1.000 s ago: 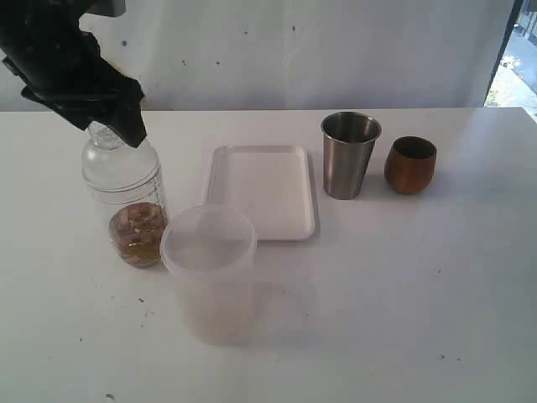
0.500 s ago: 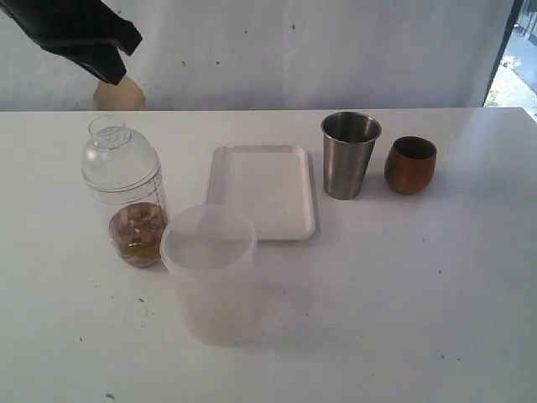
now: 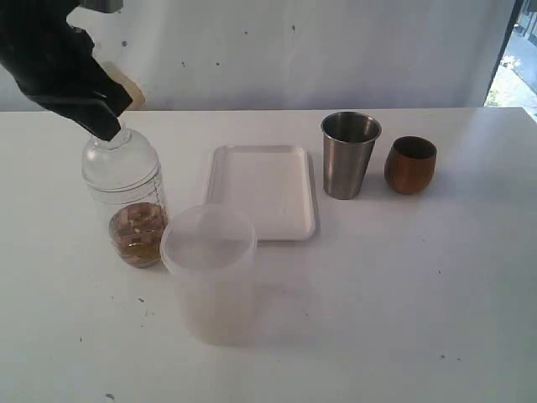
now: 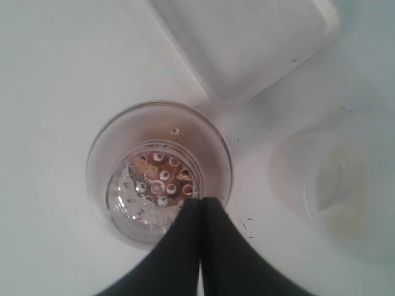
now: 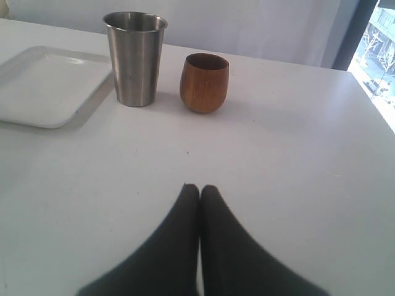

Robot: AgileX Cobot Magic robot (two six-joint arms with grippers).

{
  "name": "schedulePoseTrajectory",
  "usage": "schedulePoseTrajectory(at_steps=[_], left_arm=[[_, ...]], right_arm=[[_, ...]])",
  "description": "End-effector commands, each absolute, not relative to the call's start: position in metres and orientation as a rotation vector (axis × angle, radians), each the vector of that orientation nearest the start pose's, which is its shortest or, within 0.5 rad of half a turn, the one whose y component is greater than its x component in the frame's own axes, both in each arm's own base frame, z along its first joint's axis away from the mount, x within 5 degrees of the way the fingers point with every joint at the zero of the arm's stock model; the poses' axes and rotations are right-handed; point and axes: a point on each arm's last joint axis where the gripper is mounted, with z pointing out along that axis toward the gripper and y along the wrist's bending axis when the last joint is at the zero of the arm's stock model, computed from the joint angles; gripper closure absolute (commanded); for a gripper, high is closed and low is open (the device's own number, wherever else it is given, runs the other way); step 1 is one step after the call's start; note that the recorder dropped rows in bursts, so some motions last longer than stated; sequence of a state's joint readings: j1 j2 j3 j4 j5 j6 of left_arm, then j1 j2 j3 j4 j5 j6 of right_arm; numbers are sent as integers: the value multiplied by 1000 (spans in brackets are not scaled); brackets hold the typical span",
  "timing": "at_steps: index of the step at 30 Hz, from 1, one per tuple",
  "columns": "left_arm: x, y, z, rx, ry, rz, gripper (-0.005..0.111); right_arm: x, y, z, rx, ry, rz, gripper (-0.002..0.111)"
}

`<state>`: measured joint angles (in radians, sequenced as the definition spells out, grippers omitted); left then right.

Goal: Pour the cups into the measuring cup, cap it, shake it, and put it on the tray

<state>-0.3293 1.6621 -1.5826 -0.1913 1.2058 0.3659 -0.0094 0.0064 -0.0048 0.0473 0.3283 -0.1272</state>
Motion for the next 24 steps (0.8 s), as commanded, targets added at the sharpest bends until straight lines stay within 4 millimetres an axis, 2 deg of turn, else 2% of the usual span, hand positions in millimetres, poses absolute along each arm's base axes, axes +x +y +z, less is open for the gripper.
schedulePoseTrajectory(at_steps=[1, 9, 24], left_arm=[[326, -129, 346, 874, 2546, -243, 107], [335, -127, 351, 848, 2456, -169, 107], [337, -129, 351, 828, 2437, -188, 107]], right_arm=[[54, 1, 184, -63, 1803, -43, 108], [54, 1, 184, -63, 1803, -43, 108], [54, 1, 184, -63, 1803, -43, 108]])
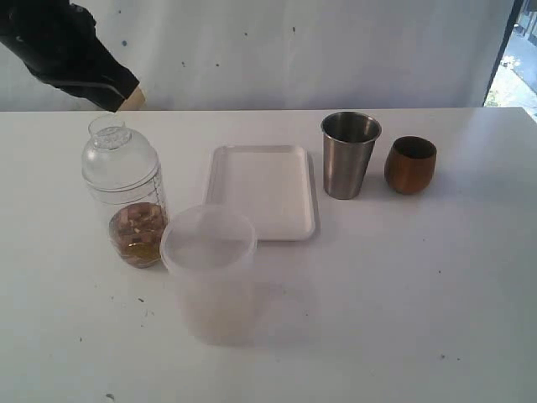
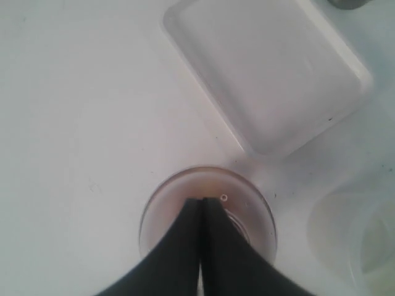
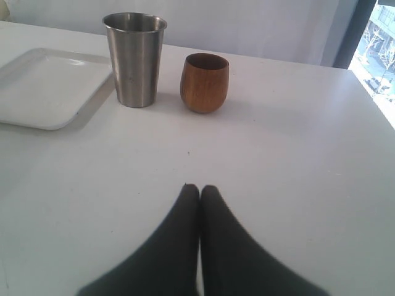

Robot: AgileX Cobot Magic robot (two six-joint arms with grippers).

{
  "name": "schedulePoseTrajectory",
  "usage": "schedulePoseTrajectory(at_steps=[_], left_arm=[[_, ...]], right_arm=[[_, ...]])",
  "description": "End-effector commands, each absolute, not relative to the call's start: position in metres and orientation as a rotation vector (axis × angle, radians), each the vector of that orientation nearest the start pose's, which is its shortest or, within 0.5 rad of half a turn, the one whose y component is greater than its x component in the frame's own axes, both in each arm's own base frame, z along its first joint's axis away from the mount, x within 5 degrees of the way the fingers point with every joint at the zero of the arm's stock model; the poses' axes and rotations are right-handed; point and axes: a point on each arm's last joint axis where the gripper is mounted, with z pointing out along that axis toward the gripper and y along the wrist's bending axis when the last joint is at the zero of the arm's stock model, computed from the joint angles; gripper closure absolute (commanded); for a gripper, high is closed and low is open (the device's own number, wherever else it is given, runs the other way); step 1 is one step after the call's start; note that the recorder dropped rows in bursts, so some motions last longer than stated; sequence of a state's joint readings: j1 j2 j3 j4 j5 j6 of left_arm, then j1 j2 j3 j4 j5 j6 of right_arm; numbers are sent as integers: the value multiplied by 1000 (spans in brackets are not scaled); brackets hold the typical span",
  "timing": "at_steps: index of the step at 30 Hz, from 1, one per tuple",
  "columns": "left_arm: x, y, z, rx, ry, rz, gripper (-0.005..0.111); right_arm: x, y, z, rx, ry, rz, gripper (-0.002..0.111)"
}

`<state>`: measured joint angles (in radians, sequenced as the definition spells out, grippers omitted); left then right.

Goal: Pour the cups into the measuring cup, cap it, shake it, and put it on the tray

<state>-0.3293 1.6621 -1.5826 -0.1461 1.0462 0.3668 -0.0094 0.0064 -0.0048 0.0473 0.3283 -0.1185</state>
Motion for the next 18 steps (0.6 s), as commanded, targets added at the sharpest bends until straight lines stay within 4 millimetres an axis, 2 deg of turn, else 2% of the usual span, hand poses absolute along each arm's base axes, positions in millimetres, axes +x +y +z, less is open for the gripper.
schedulePoseTrajectory(at_steps=[1, 5, 13, 18], left_arm=[[337, -129, 351, 828, 2437, -188, 107], [337, -129, 351, 821, 2439, -190, 107], [338, -129, 334, 812, 2451, -186, 107], [338, -129, 332, 814, 2443, -181, 107]], right_arm=[[54, 1, 184, -63, 1803, -43, 108], [54, 1, 184, -63, 1803, -43, 108], [54, 1, 184, -63, 1803, -43, 108], [54, 1, 184, -63, 1803, -43, 108]])
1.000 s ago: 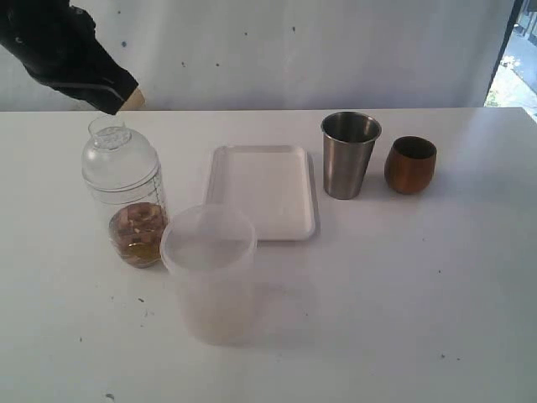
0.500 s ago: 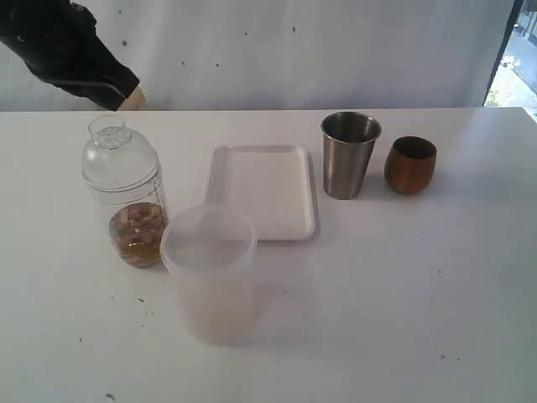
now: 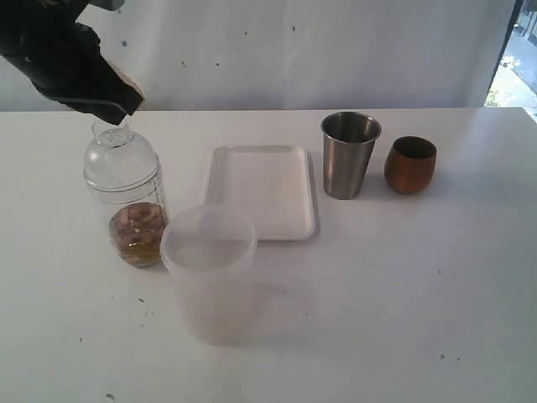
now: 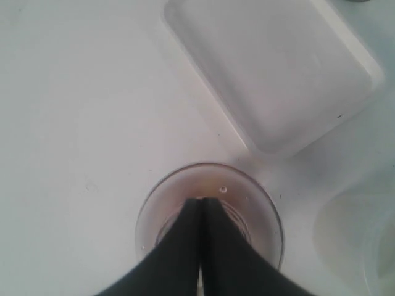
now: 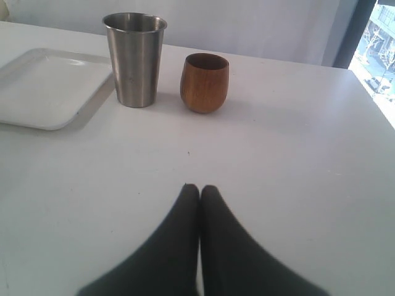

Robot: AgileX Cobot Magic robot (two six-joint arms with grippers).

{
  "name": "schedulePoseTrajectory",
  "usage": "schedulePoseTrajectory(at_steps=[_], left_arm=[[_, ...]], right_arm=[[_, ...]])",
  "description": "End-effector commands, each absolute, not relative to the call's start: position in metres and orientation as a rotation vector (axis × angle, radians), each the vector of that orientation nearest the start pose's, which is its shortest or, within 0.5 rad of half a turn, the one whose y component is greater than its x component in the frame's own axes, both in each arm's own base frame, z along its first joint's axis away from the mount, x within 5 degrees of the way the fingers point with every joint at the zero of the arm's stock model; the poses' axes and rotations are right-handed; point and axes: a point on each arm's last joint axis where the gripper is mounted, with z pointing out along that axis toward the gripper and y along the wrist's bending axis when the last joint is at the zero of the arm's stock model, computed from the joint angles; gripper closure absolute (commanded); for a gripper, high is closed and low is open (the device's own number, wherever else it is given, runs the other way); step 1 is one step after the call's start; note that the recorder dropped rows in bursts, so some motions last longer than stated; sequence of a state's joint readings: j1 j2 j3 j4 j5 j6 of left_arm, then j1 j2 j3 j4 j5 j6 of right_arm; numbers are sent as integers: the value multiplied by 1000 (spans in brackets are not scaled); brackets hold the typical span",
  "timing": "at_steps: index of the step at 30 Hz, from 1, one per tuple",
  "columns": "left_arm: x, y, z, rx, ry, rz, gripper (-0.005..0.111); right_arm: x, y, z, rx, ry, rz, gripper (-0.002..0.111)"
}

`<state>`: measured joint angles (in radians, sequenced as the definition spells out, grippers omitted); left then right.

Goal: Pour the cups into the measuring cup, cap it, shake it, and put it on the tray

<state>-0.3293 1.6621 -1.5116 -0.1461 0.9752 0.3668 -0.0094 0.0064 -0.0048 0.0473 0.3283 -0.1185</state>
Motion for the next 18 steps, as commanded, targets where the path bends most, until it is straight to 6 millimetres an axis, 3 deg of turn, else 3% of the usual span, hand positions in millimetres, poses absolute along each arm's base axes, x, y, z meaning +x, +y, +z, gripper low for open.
schedulePoseTrajectory(at_steps=[1, 8, 13, 18], left_arm=[[338, -129, 332, 820, 2441, -179, 107], [339, -129, 332, 826, 2434, -176, 107], [339, -129, 346, 813, 2387, -174, 107], [340, -129, 343, 819, 2404, -178, 107]], right_arm=[[54, 1, 184, -63, 1803, -43, 108], [54, 1, 184, -63, 1803, -43, 108], [54, 1, 184, -63, 1803, -43, 108], [54, 1, 184, -63, 1803, -43, 108]])
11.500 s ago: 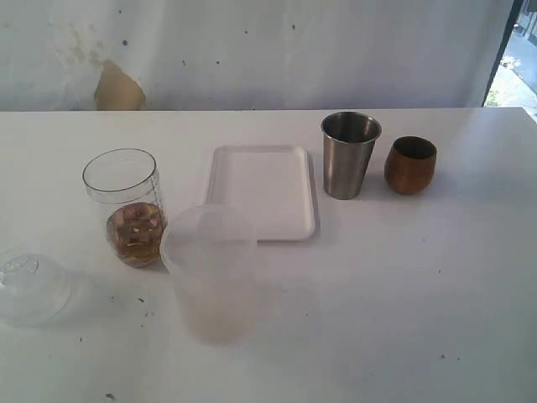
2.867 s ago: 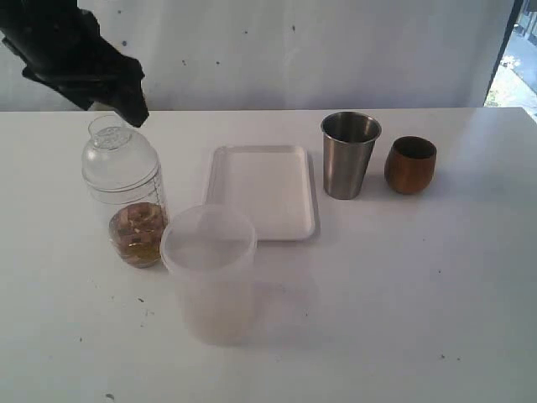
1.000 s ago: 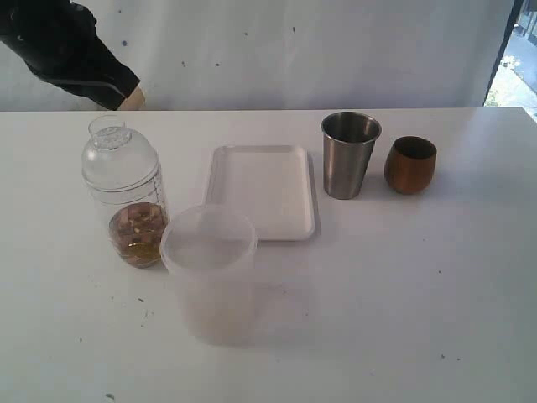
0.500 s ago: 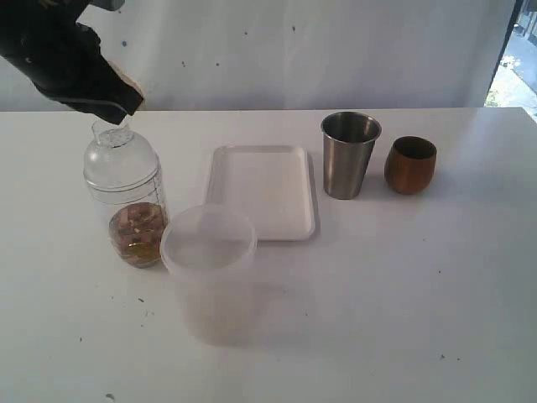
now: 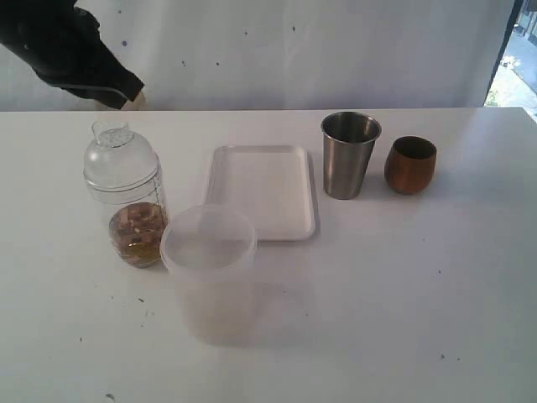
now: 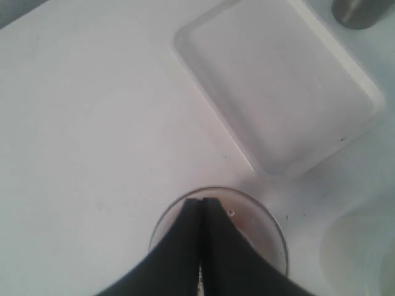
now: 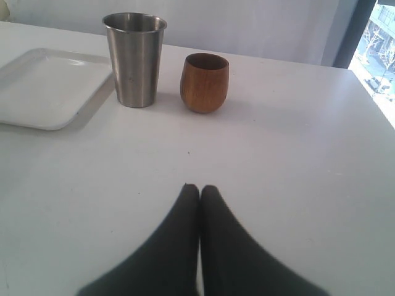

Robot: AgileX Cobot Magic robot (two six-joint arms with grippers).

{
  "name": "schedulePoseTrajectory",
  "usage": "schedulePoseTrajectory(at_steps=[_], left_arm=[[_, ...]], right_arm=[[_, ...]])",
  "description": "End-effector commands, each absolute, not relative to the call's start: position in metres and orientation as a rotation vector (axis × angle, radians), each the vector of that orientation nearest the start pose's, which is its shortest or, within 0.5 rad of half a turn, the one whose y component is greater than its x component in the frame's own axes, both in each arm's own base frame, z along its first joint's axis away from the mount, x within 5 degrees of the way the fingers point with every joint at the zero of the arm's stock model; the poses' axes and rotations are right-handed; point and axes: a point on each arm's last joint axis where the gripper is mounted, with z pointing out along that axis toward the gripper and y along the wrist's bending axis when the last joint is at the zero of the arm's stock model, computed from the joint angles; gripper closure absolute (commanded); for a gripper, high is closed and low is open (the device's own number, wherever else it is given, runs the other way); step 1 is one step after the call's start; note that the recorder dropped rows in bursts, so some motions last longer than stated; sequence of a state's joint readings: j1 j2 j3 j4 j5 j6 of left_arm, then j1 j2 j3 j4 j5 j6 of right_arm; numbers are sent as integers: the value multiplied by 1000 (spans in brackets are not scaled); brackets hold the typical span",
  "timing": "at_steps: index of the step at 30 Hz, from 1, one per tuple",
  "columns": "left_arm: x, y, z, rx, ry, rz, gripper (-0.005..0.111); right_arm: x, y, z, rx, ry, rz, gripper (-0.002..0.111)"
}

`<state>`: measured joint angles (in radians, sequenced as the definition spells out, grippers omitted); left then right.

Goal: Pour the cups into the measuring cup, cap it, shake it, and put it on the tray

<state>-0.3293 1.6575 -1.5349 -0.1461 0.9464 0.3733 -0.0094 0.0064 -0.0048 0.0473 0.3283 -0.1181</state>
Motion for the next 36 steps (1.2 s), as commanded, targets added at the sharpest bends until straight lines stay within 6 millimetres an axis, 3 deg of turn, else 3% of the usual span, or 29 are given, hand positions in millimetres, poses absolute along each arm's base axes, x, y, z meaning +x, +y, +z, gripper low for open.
schedulePoseTrajectory(at_steps=[1, 9, 20, 32, 36], left_arm=[[339, -129, 340, 822, 2415, -179, 107], [336, -128, 315, 826, 2466, -177, 107], [336, -128, 313, 853, 2459, -169, 107], [330, -126, 344, 838, 2385, -168, 107], [326, -125, 343, 853, 2416, -172, 107]], right_arm=[[54, 1, 184, -63, 1803, -43, 108], [54, 1, 184, -63, 1803, -43, 108], [54, 1, 184, -63, 1803, -43, 108], [54, 1, 184, -63, 1803, -43, 108], [54, 1, 184, -63, 1803, -43, 108]])
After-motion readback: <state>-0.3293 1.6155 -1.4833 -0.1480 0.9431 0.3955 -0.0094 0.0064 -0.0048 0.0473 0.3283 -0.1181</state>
